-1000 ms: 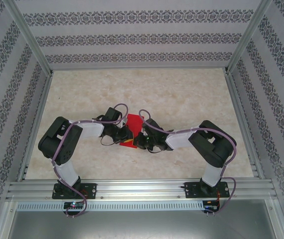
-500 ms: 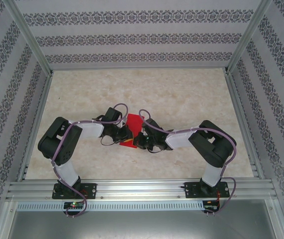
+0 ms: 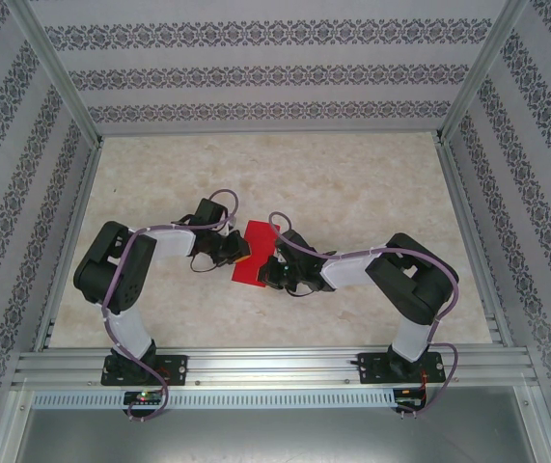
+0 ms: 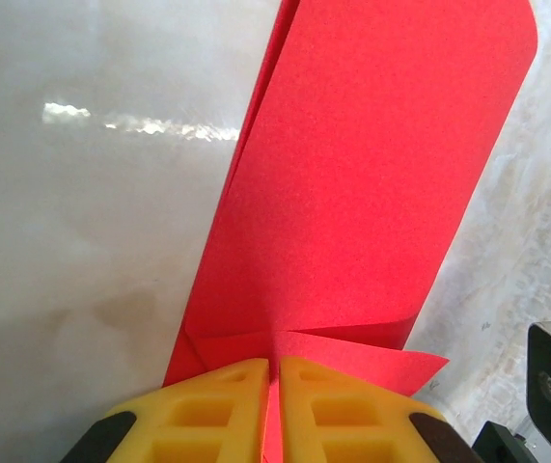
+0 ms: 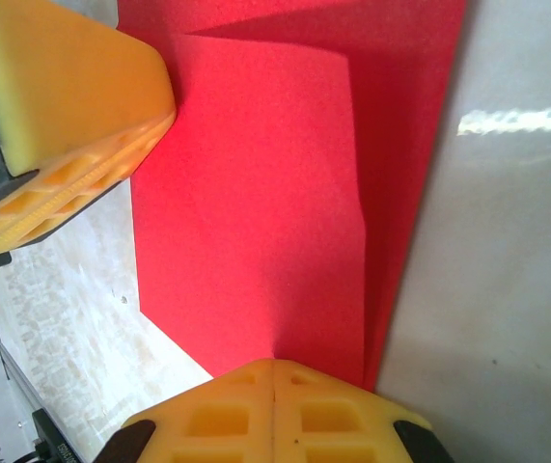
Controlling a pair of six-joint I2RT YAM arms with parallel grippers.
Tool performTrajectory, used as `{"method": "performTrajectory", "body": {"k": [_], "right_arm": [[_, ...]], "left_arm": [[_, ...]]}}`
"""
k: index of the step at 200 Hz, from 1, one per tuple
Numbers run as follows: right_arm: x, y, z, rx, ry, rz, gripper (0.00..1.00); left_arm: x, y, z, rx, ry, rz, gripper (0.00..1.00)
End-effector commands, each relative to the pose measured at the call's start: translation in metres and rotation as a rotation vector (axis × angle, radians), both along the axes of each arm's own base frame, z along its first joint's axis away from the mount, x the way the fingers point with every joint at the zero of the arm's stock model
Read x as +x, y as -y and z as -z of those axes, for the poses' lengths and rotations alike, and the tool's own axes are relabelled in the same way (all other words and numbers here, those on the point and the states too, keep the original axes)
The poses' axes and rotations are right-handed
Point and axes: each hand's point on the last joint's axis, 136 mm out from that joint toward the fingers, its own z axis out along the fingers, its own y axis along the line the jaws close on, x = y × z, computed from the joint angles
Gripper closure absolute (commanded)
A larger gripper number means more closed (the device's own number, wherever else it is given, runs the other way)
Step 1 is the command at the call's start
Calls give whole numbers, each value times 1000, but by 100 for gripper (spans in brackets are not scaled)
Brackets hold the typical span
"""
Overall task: Fold a paper plane with a square sheet of paper (pick it up from the middle)
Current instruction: Fold the triangle a second time at the center of the table.
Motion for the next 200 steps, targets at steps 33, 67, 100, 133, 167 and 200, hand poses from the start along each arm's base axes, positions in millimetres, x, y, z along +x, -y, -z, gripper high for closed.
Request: {"method": "performTrajectory", "body": {"k": [33,67,100,133,167,200], "right_arm": [[-35,36,51,-196,-123,-24,100],[-35,33,51,-191,-124,-31,100],[-34,32,51,-187,-125,-34,100],[-31,29,48,-181,-117,-36,100],[-29,25,46,-174,-110,-41,100],[-27,24,44,-174,-107,-43,100]], "left_arm": [[23,-33,14,89,26,-61,86],[31,-38,11,83,32,-67,86],[37,-36,-2,67,47,-53,86],[39,-32,-24,31,80,-44,85],[27,-19,-47,-38,113,5,84],[6,1,-49,-88,110,85,84]]}}
